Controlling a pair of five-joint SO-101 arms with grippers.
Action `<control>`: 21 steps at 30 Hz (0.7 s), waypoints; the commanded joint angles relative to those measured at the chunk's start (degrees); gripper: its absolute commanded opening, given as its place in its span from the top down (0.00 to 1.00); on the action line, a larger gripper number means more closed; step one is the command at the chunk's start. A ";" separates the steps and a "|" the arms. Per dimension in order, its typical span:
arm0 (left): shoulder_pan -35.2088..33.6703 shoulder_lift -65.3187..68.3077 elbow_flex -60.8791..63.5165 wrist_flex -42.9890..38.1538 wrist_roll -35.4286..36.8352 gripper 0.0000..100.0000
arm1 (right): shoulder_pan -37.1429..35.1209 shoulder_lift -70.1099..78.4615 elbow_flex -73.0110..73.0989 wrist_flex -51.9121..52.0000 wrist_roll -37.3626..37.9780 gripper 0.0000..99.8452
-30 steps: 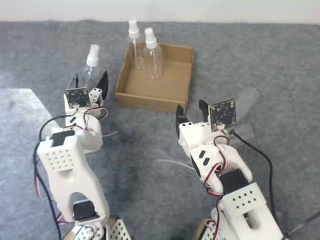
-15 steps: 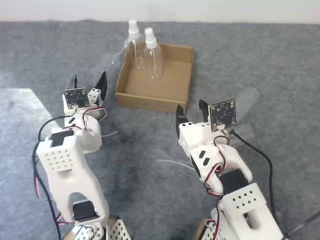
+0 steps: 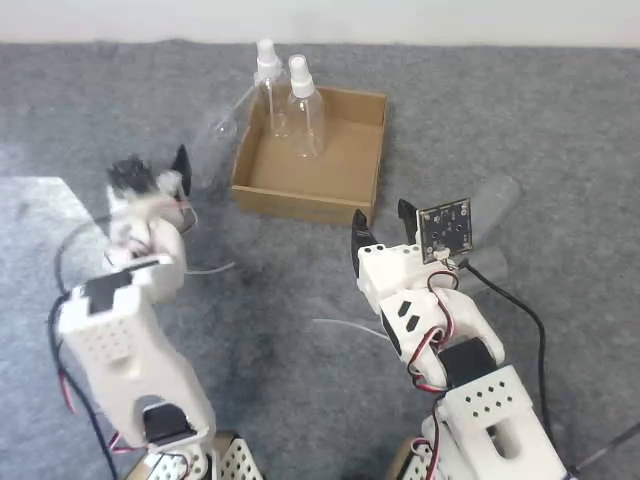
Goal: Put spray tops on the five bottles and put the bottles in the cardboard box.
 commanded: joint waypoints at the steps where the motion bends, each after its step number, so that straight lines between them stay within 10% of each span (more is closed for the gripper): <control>1: -1.76 -11.78 -14.20 42.90 1.41 0.74 | 0.04 0.48 -4.66 -1.45 -0.44 0.79; 4: -1.85 -12.48 -25.80 61.36 0.09 0.74 | 0.04 0.48 -4.66 -1.45 -0.44 0.79; 21: 6.07 13.27 -73.98 97.58 -9.85 0.72 | 0.22 0.48 -4.84 -1.45 -0.35 0.79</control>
